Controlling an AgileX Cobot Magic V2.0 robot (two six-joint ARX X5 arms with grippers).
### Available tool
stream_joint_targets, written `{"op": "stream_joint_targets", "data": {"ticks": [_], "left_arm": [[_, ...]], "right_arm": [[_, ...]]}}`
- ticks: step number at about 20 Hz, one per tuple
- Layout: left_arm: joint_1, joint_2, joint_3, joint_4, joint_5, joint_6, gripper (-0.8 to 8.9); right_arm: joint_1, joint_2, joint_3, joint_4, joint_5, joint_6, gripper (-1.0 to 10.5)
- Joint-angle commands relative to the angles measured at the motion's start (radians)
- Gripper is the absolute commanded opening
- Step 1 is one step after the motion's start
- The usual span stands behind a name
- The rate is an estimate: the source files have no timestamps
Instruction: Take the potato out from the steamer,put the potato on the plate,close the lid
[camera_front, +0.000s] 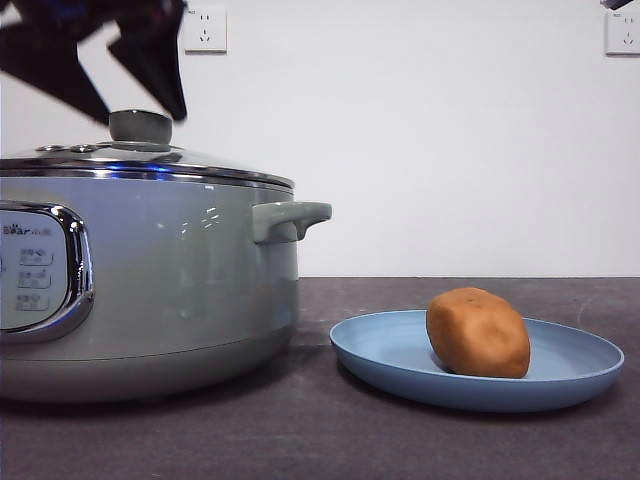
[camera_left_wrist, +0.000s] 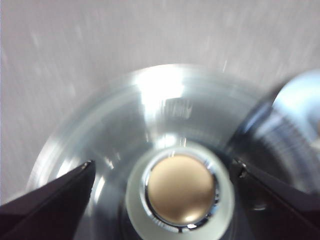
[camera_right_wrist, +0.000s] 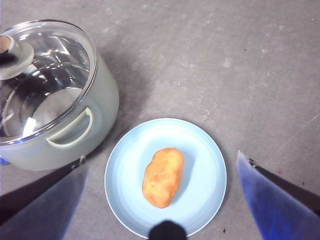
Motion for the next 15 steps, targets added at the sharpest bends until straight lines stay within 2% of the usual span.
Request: {"op": "stream_joint_targets", "data": {"ticks": [1, 5, 9, 10, 11, 12, 13, 14, 15], "left_arm": [[-0.001, -0.064, 0.022, 0.0, 0.0, 0.0, 4.63], [-0.003, -0.201, 0.09, -0.033, 0.022, -0.008, 4.63], [-0.004, -0.368, 0.122, -0.083, 0.123, -0.058, 4.62], [-0.004, -0.409, 0.122, -0.107, 0.14, -0.061, 4.36], [-0.004, -0.441, 0.122, -0.133, 0.147, -0.061, 3.63], [-0.004, -0.476, 0.122, -0.169, 0.149, -0.059, 2.48], [-0.004, -0.499, 0.122, -0.199, 0.149, -0.055, 1.06], [-0.004, -0.52, 0.122, -0.232, 0.147, -0.048, -0.17], [-0.004, -0.532, 0.122, -0.251, 0.139, -0.047, -0.08]], "right_arm": [[0.0, -0.001, -0.005, 0.005, 0.0, 0.007, 5.0], [0.0, -0.007, -0.005, 0.001, -0.003, 0.007, 5.0], [0.0, -0.046, -0.005, -0.006, -0.003, 0.007, 5.0], [0.001, -0.064, -0.005, -0.01, -0.003, 0.01, 5.0], [0.001, -0.079, -0.005, -0.013, -0.003, 0.02, 4.9], [0.001, -0.101, -0.005, -0.019, -0.003, 0.026, 3.9], [0.001, -0.119, -0.005, -0.026, -0.003, 0.025, 2.4], [0.001, -0.142, -0.005, -0.034, -0.003, 0.024, 0.2], [0.001, -0.16, -0.005, -0.033, -0.002, 0.021, 0.0]]}}
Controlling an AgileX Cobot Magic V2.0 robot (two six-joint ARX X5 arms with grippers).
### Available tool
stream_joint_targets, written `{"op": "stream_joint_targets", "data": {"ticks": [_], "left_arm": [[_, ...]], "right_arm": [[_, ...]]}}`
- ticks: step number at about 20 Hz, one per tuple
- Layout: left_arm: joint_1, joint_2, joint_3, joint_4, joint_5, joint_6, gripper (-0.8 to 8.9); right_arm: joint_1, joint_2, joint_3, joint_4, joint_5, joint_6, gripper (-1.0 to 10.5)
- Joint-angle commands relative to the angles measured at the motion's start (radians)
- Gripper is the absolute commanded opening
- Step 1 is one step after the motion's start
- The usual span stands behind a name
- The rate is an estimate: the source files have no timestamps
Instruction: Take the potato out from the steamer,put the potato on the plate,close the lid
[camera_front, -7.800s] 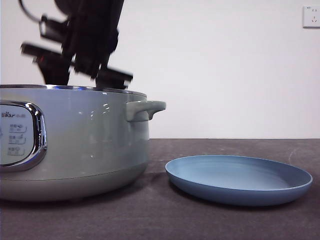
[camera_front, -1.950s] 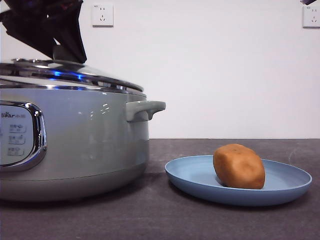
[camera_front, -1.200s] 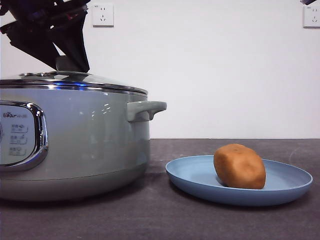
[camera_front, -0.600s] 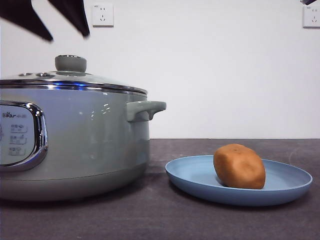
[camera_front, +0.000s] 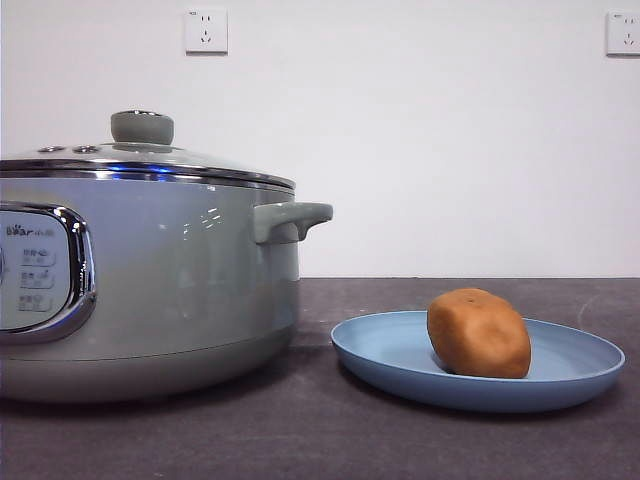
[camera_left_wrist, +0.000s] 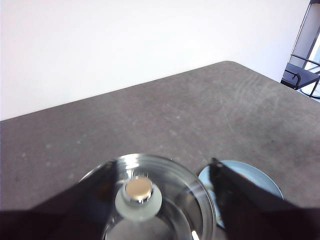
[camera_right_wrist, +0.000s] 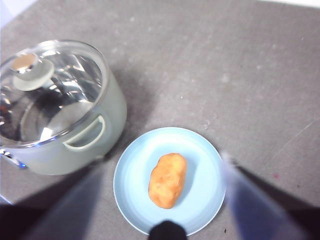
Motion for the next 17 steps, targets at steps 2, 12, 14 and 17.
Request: {"op": "stream_joint_targets", "data": {"ticks": [2, 12, 14, 17], "left_arm": [[-0.003, -0.013, -0.002, -0.032, -0.01, -0.002, -0.08], [-0.003, 0.057, -0.002, -0.063, -0.009, -0.004, -0.03], [-0.003, 0.084, -0.002, -0.063, -0.009, -0.004, -0.03], [-0.002, 0.113, -0.002, -0.063, -0.011, -0.004, -0.03]], "right_arm": [[0.001, -0.05, -0.005, 0.005, 0.004, 0.01, -0.1], [0.001, -0.072, -0.005, -0.003, 0.006, 0.021, 0.0], [0.001, -0.072, -0.005, -0.003, 0.006, 0.021, 0.0], [0.001, -0.072, -0.005, -0.003, 0.006, 0.021, 0.0]]}}
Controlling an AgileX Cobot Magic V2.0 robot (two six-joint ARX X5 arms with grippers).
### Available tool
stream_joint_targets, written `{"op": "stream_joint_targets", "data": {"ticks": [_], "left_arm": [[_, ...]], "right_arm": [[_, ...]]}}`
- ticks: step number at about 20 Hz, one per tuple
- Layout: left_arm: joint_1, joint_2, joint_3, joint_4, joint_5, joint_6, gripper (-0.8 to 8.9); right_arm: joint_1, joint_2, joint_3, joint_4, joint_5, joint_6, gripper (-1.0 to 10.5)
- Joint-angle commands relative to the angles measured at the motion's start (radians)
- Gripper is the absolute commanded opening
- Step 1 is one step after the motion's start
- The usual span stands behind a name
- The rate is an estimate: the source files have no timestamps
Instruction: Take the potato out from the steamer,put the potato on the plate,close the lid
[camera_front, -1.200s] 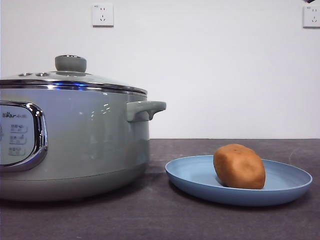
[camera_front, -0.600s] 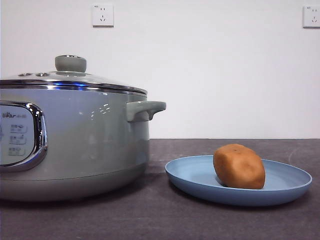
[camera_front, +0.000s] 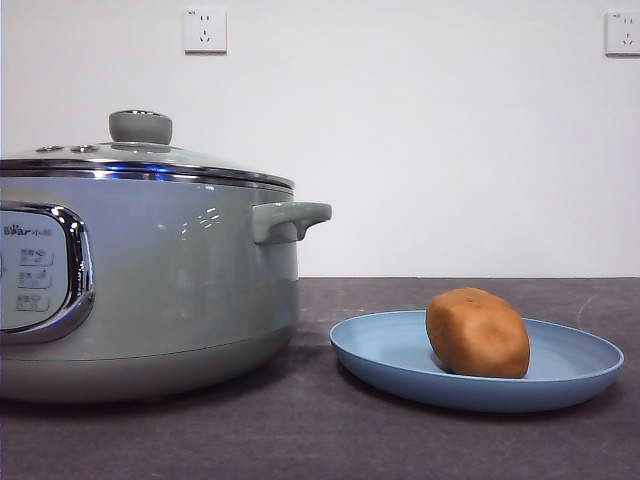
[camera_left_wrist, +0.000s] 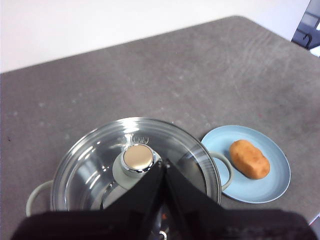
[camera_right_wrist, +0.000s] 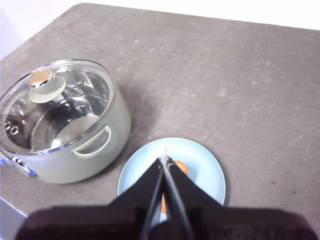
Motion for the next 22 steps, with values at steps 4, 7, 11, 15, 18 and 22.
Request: {"op": "stream_joint_targets", "data": {"ticks": [4, 7, 11, 15, 18, 22], "left_arm": [[0.028, -0.041, -0.002, 0.026, 0.003, -0.006, -0.03], [0.064, -0.121, -0.09, 0.172, 0.01, -0.063, -0.03], [0.151, -0.27, -0.414, 0.483, 0.051, -0.089, -0.03], [0.224, -0.45, -0.779, 0.716, 0.056, -0.096, -0.03], [0.27, -0.571, -0.975, 0.808, 0.053, -0.116, -0.03], [0.322, -0.664, -1.11, 0.828, 0.052, -0.16, -0.03]], "right_arm": [[0.001, -0.002, -0.005, 0.005, 0.003, 0.006, 0.0], [0.001, -0.002, -0.005, 0.005, 0.003, 0.006, 0.0], [0.001, -0.002, -0.005, 0.005, 0.003, 0.006, 0.0], [0.001, -0.002, -0.005, 0.005, 0.003, 0.006, 0.0], [0.001, -0.002, -0.005, 0.005, 0.003, 0.006, 0.0], [0.001, -0.002, -0.005, 0.005, 0.003, 0.006, 0.0]]}}
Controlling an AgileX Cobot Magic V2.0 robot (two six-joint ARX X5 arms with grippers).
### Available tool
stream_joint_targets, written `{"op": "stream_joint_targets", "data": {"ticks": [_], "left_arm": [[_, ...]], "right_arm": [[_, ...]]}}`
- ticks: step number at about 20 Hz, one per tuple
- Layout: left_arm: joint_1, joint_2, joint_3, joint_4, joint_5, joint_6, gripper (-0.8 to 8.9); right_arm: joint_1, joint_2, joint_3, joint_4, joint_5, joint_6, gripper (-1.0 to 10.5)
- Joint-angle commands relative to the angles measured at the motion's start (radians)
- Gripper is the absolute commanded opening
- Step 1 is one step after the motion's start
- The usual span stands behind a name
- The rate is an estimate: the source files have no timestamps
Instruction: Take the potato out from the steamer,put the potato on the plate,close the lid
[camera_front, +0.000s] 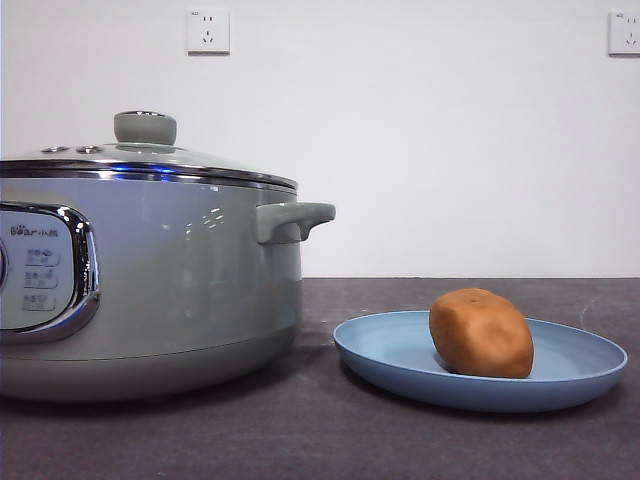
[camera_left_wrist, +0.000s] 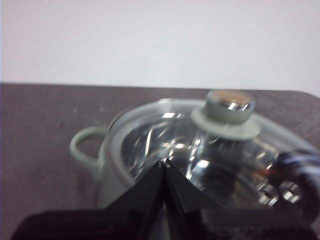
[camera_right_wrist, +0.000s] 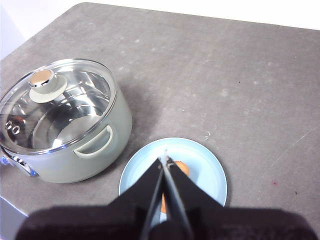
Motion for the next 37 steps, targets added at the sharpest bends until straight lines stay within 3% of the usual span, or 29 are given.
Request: {"op": "stream_joint_targets", "data": {"ticks": [1, 11, 32, 35, 37], "left_arm": [[0.026, -0.035, -0.059, 0.017, -0.001, -0.039, -0.03], [0.035, -0.139, -0.12, -0.149, -0.027, -0.048, -0.03], [0.039, -0.152, -0.119, -0.143, -0.027, -0.05, -0.03], [0.039, -0.152, -0.119, -0.143, -0.028, -0.05, -0.03], [0.039, -0.152, -0.119, -0.143, -0.027, -0.05, -0.03]], "right_arm": [[0.001, -0.002, -0.005, 0.005, 0.003, 0.006, 0.0], [0.001, -0.002, -0.005, 0.005, 0.003, 0.006, 0.0], [0.001, -0.004, -0.005, 0.008, 0.009, 0.002, 0.0], [-0.05, -0.002, -0.006, 0.003, 0.029, -0.028, 0.0], [-0.153, 0.005, -0.029, 0.032, 0.028, -0.028, 0.0]]}}
